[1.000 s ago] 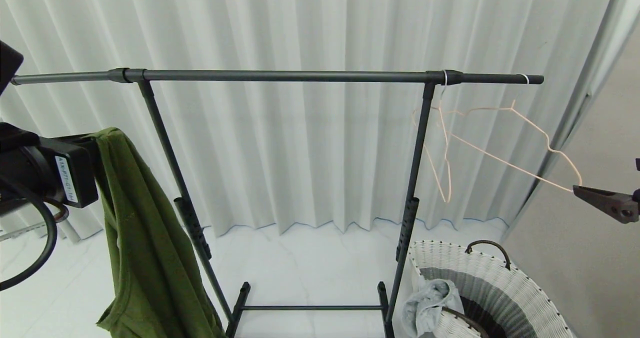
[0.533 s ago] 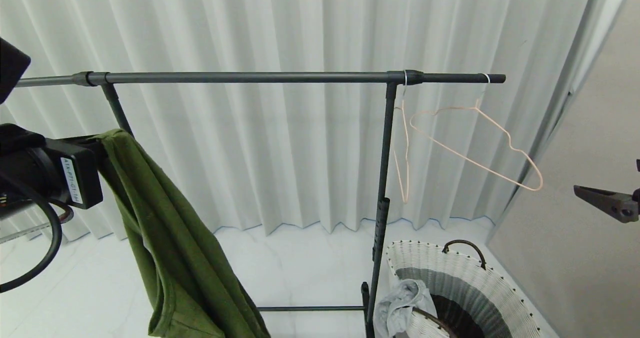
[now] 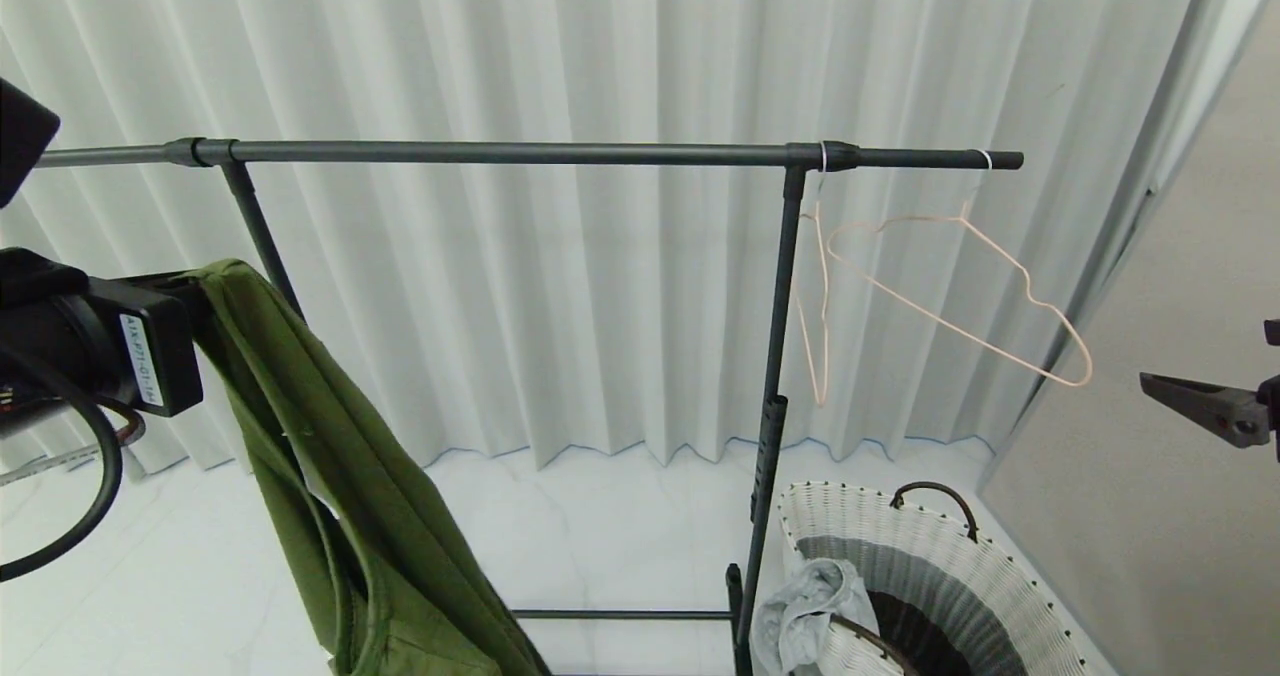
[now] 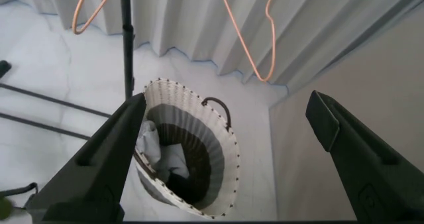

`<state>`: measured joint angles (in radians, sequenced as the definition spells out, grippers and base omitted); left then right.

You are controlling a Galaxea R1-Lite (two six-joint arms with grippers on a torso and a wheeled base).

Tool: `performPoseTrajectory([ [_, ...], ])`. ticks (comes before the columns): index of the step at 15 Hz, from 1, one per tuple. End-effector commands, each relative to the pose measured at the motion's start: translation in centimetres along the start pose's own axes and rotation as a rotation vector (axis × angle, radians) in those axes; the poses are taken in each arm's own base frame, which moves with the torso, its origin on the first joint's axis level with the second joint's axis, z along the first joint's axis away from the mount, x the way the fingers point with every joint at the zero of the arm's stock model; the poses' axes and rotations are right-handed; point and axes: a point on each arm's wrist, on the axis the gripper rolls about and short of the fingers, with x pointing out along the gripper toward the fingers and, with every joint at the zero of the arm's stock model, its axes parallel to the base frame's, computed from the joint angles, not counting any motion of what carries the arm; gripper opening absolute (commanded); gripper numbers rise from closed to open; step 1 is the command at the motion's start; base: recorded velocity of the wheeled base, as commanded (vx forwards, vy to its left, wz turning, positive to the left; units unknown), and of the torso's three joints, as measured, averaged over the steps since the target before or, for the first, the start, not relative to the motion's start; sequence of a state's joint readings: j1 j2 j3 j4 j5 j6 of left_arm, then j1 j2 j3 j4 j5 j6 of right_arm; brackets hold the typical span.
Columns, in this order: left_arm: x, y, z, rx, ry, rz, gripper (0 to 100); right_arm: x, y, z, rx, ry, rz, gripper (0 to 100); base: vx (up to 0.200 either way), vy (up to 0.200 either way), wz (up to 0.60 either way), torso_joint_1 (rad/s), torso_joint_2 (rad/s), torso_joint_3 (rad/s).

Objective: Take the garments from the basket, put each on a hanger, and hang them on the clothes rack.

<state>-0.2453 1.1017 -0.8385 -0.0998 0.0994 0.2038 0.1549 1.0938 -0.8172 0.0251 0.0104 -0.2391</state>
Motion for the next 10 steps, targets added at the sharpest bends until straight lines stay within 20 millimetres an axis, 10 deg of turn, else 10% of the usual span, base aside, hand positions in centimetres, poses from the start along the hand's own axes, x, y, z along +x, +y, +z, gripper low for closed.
performPoseTrajectory([
  [1, 0.1, 0.0, 0.0, 0.000, 0.002, 0.000, 0, 0.1, 0.0, 0.0, -0.002, 0.003, 0.001, 100, 0.200, 0.000, 0.00, -0.012, -0.01, 0.007],
  [10, 0.3, 0.0, -0.1, 0.001, 0.007, -0.001, 0, 1.2, -0.3, -0.2, 0.000, 0.033, -0.010, 100, 0.200, 0.000, 0.00, 0.003, 0.00, 0.003],
])
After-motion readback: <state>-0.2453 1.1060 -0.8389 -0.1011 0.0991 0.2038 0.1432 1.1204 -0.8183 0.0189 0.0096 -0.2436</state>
